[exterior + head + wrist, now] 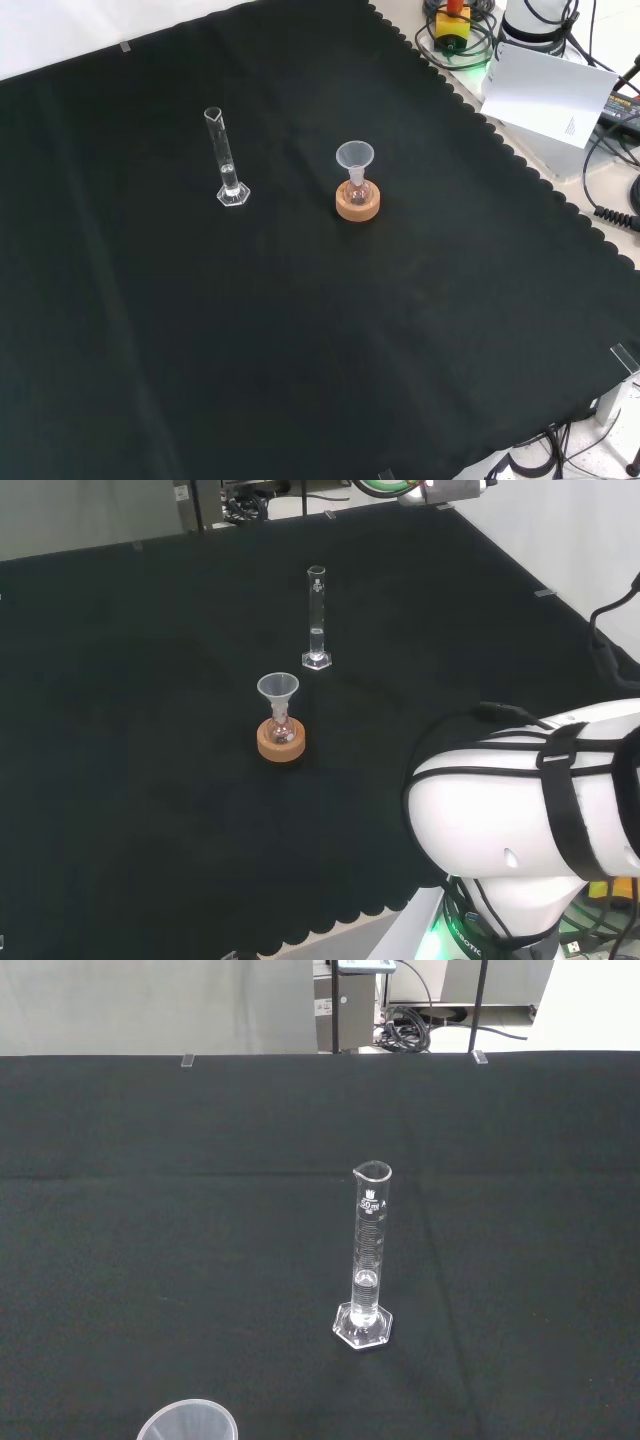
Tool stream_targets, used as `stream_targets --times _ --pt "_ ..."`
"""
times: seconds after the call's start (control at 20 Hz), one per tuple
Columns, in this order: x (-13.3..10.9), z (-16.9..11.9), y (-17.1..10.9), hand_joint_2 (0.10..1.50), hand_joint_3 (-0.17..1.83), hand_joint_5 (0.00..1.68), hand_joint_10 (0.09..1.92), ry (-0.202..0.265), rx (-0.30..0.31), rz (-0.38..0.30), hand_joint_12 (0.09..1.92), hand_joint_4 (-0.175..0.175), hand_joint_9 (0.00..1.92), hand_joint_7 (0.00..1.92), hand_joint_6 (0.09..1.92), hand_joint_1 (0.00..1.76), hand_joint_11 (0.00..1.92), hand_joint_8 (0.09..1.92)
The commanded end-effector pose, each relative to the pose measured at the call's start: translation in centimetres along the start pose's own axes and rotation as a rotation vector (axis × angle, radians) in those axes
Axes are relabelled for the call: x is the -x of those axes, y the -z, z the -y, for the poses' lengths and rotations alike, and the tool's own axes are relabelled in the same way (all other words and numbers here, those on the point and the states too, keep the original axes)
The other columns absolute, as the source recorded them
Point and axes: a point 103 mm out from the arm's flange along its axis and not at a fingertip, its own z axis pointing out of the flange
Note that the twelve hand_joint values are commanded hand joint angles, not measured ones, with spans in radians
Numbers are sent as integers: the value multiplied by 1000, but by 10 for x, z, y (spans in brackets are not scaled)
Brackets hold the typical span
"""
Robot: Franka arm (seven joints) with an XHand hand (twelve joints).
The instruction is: Pick up the graduated cylinder.
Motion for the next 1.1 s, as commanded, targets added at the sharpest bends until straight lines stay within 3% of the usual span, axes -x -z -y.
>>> stream_targets --times 0.05,0.2,0.55,0.9,1.1 --pt "0 0 0 1119 551 124 664 2 11 11 1309 -22 197 8 189 109 78 502" --pt "1 -1 0 1206 398 171 666 1 12 7 1367 -22 187 0 87 74 43 501" --pt "-3 -4 -4 1225 362 183 665 16 17 52 1375 -22 185 0 87 72 37 500" --pt "-27 -25 -32 1226 349 187 665 6 -7 45 1378 -24 186 0 87 85 35 502" --pt "-14 -44 -50 1223 340 191 667 1 10 18 1380 -27 192 5 87 104 38 508"
